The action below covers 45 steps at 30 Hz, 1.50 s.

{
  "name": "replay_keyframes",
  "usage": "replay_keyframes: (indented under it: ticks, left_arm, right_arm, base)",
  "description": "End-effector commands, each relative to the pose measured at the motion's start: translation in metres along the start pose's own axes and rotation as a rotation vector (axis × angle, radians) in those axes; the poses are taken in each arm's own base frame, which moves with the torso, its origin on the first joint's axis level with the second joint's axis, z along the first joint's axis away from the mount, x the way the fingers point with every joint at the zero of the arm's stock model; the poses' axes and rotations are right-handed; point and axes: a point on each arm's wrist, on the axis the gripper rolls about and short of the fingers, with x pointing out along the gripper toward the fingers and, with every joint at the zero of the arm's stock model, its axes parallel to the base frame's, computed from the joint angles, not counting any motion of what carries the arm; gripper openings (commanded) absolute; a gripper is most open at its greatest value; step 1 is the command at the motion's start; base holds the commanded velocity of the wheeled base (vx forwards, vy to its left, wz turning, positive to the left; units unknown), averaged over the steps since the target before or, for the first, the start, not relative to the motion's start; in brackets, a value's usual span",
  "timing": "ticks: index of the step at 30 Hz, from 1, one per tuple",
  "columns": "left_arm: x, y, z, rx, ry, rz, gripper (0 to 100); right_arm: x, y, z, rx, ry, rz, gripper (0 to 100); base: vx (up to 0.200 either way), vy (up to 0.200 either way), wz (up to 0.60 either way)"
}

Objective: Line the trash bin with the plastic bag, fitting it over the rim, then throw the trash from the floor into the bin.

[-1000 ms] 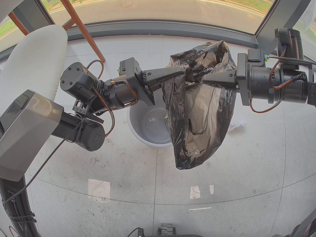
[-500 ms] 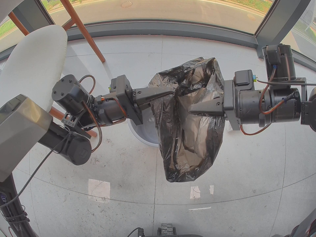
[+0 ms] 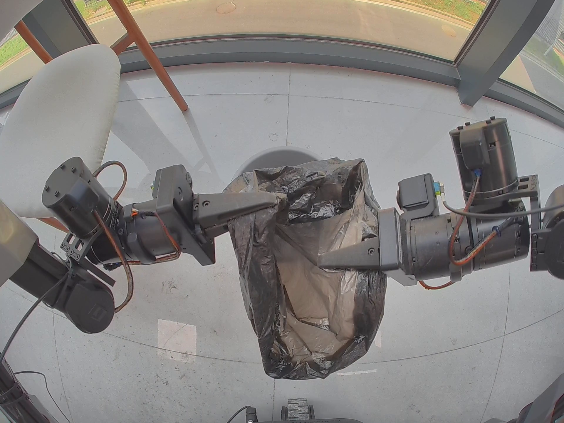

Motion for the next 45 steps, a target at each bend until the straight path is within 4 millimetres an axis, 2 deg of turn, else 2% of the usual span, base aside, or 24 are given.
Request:
replay_keyframes:
  ticks: [1,7,11,14,15,18,24,27,35,41,43,45]
  left_arm:
    - [-0.001,0.019,0.006,0.032,-0.011,0.022,0]
    - [0.009,0.027,0.028,0.027,-0.032,-0.003,0]
    - [0.019,0.031,0.052,0.006,-0.041,-0.036,0]
    - [0.018,0.033,0.068,0.029,-0.061,-0.047,0]
    - [0.021,0.035,0.077,0.052,-0.065,-0.059,0]
    - [0.013,0.038,0.092,0.087,-0.104,-0.059,0]
    - [0.001,0.042,0.100,0.167,-0.198,-0.039,0]
    - [-0.007,0.054,0.104,0.224,-0.219,-0.009,0]
    - [-0.013,0.057,0.105,0.232,-0.243,0.007,0]
    - [-0.016,0.056,0.108,0.255,-0.228,0.008,0]
    - [-0.021,0.056,0.109,0.262,-0.162,0.013,0]
    - [-0.024,0.056,0.109,0.261,-0.136,0.018,0]
  right_arm:
    - [0.016,-0.010,0.015,-0.002,-0.023,-0.015,0]
    - [0.025,-0.014,0.046,0.004,-0.086,-0.017,0]
    - [0.033,-0.026,0.067,0.017,-0.128,-0.036,0]
    - [0.036,-0.031,0.074,0.025,-0.135,-0.049,0]
    - [0.036,-0.040,0.078,0.042,-0.130,-0.077,0]
    - [0.032,-0.054,0.085,0.042,-0.140,-0.117,0]
    - [0.020,-0.075,0.102,-0.020,-0.192,-0.163,0]
    - [0.014,-0.081,0.109,-0.019,-0.217,-0.177,0]
    - [0.014,-0.084,0.103,-0.005,-0.197,-0.187,0]
    - [0.020,-0.090,0.089,0.012,-0.151,-0.203,0]
    - [0.026,-0.088,0.079,0.011,-0.115,-0.200,0]
    - [0.026,-0.088,0.077,0.012,-0.111,-0.201,0]
  base:
    - [0.000,0.000,0.00]
    - [0.000,0.000,0.00]
    - [0.000,0.000,0.00]
    - [0.000,0.000,0.00]
    - [0.000,0.000,0.00]
    - [0.000,0.000,0.00]
    - [0.000,0.000,0.00]
    - [0.000,0.000,0.00]
    - [0.000,0.000,0.00]
    - [0.000,0.000,0.00]
    - [0.000,0.000,0.00]
    - [0.200,0.000,0.00]
